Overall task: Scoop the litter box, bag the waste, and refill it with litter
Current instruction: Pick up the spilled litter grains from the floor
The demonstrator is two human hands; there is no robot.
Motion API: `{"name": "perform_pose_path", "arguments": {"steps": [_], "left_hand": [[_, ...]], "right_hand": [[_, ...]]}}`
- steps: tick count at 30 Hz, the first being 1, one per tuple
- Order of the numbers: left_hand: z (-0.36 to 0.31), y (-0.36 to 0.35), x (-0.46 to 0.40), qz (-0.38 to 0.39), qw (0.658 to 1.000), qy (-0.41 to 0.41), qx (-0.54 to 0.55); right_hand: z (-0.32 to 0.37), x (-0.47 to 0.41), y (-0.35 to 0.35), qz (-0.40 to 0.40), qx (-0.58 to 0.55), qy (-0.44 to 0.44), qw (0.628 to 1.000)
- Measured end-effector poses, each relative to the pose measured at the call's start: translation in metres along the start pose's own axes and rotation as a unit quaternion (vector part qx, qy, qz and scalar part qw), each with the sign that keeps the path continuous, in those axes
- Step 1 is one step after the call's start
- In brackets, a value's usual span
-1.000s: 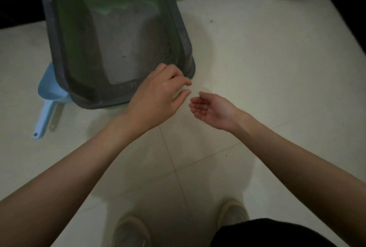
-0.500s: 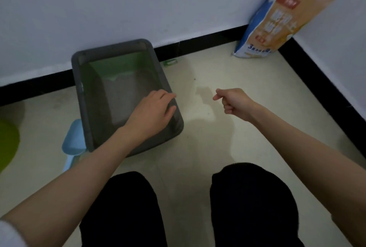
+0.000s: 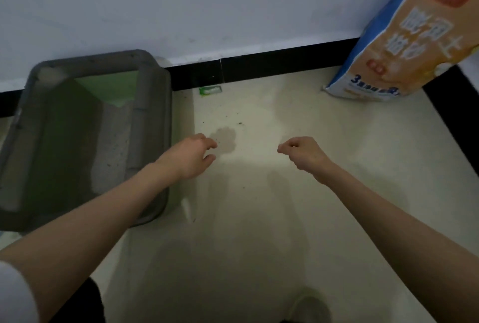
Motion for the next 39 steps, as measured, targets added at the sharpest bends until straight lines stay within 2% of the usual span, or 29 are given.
{"name": "perform_pose_path", "arguments": {"steps": [6, 10, 16, 21, 27, 32, 39], "left_hand": [[0.001, 0.027, -0.012, 0.063, 0.995, 0.071, -0.02], [0.004, 0.006, -0.019, 0.057, 0.993, 0.095, 0.033], [0.019, -0.09, -0.042, -0.03, 0.966, 0.191, 0.173], [0.029, -0.117, -0.06, -0.118, 0.922, 0.247, 0.273], [0.033, -0.124, -0.07, -0.144, 0.929, 0.228, 0.251], [0.029, -0.118, -0.073, -0.165, 0.942, 0.177, 0.231], [0.025, -0.116, -0.081, -0.119, 0.957, 0.165, 0.208]], "right_hand": [[0.014, -0.024, 0.015, 0.025, 0.062, 0.029, 0.997], [0.002, -0.025, -0.023, 0.078, 0.192, 0.044, 0.977], [-0.031, -0.028, -0.085, 0.148, 0.304, 0.114, 0.934], [-0.045, -0.027, -0.107, 0.14, 0.344, 0.132, 0.919], [-0.049, -0.034, -0.123, 0.141, 0.384, 0.168, 0.897], [-0.047, -0.036, -0.13, 0.136, 0.39, 0.208, 0.887], [-0.037, -0.035, -0.141, 0.149, 0.434, 0.253, 0.852]]}}
Point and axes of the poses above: each hand's wrist, its own x-axis away from the middle knuckle, its own y-axis out of the back of the hand, z = x × y, the point moved 6 cm from there along -x, towards the middle knuckle, and after that the axes turned 4 degrees about -x, right-handed, at the moved point
